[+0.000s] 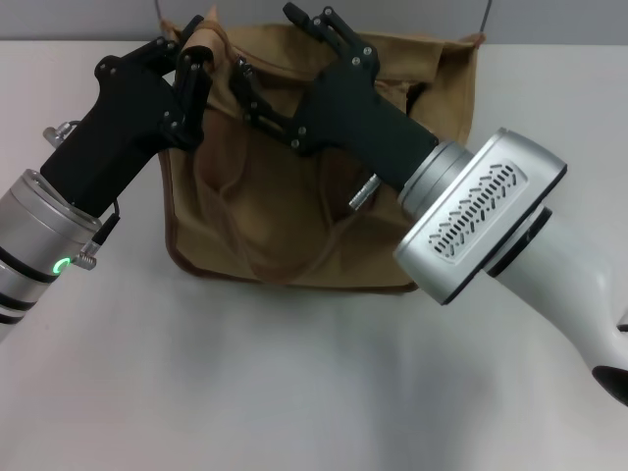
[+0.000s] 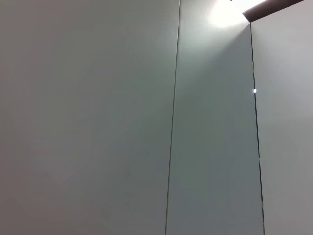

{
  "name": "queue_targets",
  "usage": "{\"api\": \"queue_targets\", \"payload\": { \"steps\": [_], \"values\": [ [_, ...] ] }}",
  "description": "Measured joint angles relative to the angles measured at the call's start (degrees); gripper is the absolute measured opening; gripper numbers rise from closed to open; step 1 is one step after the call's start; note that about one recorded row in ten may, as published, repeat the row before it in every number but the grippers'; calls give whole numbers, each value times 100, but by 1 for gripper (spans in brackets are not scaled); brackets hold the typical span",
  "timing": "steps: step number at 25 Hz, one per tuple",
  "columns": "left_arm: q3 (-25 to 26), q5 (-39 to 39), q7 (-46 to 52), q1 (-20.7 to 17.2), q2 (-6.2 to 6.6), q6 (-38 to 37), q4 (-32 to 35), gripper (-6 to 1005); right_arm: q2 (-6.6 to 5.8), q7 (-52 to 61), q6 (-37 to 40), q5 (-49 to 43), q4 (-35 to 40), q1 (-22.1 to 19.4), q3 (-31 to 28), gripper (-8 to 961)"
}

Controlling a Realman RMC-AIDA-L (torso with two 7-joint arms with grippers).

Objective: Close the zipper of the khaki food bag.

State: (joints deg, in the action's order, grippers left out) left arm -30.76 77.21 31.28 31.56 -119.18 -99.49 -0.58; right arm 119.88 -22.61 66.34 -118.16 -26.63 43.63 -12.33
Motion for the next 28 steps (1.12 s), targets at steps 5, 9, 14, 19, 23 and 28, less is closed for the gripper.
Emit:
{"api": "queue_targets", "payload": {
  "steps": [5, 9, 14, 19, 23, 28],
  "values": [
    [-1, 2, 0, -1, 0, 5, -4, 21, -1, 0, -116, -275, -42, -4, -9, 818],
    [0, 3, 0, -1, 0, 17, -4, 21, 0, -2, -143, -493, -104, -86, -156, 817],
    [0, 4, 0, -6, 0, 16, -4, 21, 0, -2, -266, -494, -136, -131, -438, 817],
    [0, 4, 0, -22, 0, 17, -10, 21, 0, -2, -422, -489, -215, -134, -539, 817],
    [0, 4, 0, -31, 0, 17, -12, 21, 0, -1, -445, -494, -247, -139, -540, 817],
    [-8, 5, 0, -34, 0, 14, -12, 21, -1, -2, -434, -524, -290, -206, -504, 816]
  ]
}}
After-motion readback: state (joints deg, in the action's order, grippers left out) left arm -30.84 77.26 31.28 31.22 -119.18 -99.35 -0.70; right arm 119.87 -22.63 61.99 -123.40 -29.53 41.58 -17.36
